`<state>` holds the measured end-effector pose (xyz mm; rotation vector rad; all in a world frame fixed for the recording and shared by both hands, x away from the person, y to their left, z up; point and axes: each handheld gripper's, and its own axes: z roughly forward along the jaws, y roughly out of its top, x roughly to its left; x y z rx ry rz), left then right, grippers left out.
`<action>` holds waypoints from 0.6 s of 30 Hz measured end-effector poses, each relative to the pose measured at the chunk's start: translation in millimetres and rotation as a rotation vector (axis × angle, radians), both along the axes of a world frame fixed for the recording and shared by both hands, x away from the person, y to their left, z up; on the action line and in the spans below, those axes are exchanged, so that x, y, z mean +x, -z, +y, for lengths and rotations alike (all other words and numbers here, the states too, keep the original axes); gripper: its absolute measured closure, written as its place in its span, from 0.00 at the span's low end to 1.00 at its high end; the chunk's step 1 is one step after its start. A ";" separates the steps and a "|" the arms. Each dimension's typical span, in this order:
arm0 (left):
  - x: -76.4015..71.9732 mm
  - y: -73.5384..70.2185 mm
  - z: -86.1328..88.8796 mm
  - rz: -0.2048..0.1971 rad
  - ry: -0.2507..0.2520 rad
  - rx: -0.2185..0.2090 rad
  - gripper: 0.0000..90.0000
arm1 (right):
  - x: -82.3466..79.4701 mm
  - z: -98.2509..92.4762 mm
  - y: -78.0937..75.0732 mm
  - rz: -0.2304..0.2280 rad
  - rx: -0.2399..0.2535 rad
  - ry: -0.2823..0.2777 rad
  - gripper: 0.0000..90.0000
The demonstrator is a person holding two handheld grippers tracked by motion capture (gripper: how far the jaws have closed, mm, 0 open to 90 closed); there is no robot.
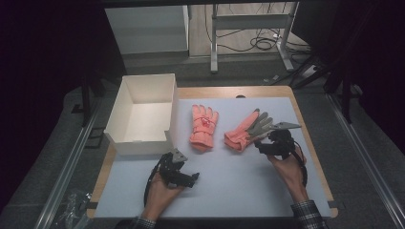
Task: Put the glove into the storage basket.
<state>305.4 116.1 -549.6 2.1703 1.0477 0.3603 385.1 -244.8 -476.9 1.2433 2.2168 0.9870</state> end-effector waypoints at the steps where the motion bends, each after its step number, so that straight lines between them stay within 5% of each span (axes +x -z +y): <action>1: 0.0 0.0 0.0 0.000 0.000 0.000 0.00 | 0.0 0.0 0.0 0.000 0.000 0.000 0.41; 4: 0.0 0.1 -0.2 0.000 -0.002 -0.003 0.00 | 14.2 5.4 -3.2 0.004 -0.004 0.012 0.47; 15: 0.1 0.0 0.1 0.001 0.000 -0.001 0.00 | 52.9 15.6 3.3 0.023 -0.004 0.079 0.48; 18: 0.1 0.0 0.1 0.001 0.000 -0.001 0.00 | 64.2 20.5 11.4 0.050 -0.039 0.114 0.48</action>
